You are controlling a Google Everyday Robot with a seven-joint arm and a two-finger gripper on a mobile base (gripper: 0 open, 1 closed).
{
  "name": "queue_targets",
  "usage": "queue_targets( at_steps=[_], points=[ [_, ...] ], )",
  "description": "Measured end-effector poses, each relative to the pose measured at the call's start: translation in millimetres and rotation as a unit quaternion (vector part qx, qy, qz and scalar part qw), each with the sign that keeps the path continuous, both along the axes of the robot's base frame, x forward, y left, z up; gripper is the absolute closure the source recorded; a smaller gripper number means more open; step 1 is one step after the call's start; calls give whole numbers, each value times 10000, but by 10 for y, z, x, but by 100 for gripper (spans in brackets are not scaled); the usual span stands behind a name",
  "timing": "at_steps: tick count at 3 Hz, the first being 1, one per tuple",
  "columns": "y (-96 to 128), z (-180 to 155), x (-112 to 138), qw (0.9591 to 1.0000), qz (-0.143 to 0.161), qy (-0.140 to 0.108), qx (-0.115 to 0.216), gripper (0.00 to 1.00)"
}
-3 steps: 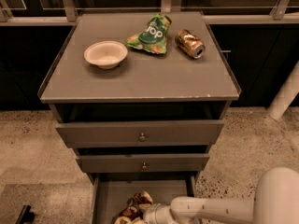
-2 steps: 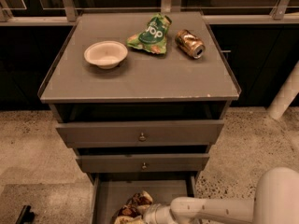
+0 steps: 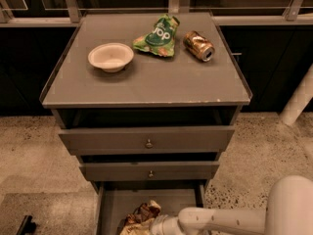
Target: Pick brown chip bag from bottom drawer and place on counter
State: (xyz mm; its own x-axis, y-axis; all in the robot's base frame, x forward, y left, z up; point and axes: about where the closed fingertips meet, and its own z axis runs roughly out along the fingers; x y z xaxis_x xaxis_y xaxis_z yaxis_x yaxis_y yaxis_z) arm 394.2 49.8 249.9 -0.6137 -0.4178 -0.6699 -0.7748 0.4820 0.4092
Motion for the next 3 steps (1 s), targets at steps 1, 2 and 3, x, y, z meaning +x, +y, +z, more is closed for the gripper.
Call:
queue_targets(
  at_steps=[1,2,3],
  points=[
    [-10,88,-29,10000,74,-31,34,100],
    [-160,440,-131,9991,279,-136,283,100],
    [-376,972,-322,9961,430,-459,623,100]
  ],
)
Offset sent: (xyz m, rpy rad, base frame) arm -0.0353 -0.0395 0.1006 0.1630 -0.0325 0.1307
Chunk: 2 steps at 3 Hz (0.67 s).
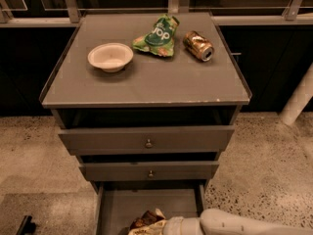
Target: Pick brown chip bag from bottom drawer and place on counter
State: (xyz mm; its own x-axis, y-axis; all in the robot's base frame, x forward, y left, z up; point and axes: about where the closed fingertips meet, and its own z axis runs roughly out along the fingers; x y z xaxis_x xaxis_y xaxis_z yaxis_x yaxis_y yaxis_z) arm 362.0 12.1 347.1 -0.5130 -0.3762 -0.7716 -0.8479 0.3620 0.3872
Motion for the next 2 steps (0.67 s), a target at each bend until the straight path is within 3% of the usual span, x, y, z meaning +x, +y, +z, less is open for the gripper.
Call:
queue_targets(
  at_steps=[1,2],
  points=[
    [-621,816,-8,9985,-104,-390,379,100],
    [-621,816,-8,9985,-104,-390,379,100]
  ],
)
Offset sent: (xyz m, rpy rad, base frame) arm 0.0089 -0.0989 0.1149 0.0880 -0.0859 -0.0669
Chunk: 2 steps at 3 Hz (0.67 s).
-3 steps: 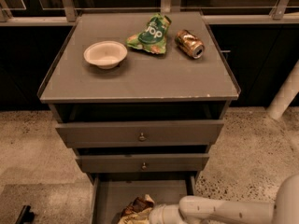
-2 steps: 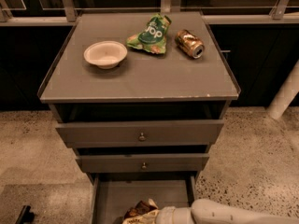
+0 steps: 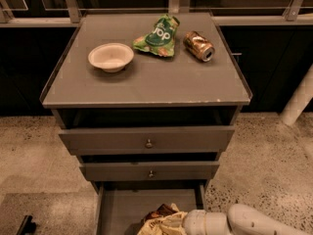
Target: Pick brown chip bag from bottom drawer and place on counter
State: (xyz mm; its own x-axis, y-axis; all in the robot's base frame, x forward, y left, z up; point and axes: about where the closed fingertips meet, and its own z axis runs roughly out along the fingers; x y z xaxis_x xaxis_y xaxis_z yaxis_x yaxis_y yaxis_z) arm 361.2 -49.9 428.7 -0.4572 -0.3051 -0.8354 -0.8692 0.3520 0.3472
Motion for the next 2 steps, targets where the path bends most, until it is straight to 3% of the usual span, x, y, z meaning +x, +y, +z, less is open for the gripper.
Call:
queue_targets(
  at_steps=[1,2],
  points=[
    [15,301,78,9994,133,-248,-178,100],
    [121,901,127,9957,427,-674,-481,100]
  ],
)
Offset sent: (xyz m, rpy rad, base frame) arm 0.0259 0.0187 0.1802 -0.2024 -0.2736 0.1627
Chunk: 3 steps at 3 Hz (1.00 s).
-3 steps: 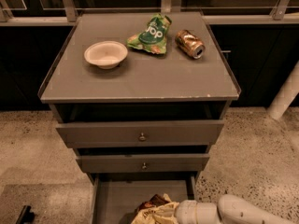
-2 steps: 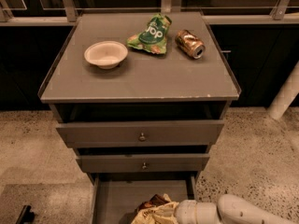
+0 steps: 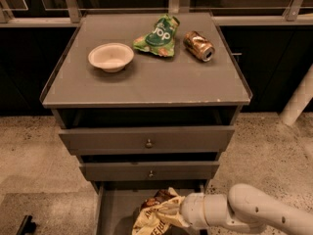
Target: Pick brown chip bag from bottom drawer and place on counter
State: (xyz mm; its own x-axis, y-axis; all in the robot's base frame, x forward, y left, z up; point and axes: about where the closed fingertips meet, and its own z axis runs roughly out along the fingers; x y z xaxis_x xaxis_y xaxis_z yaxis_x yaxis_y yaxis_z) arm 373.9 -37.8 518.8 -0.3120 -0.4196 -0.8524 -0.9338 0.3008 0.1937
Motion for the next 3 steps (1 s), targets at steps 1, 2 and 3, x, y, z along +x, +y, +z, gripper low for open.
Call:
queue_targets(
  at_steps=[1,2,3],
  points=[
    [-5,537,115,9990,253,-352,-104,100],
    [-49,991,171,9974,366,-585,-203,100],
    [-92,1237,133,9956,344,-844,-207,100]
  ],
)
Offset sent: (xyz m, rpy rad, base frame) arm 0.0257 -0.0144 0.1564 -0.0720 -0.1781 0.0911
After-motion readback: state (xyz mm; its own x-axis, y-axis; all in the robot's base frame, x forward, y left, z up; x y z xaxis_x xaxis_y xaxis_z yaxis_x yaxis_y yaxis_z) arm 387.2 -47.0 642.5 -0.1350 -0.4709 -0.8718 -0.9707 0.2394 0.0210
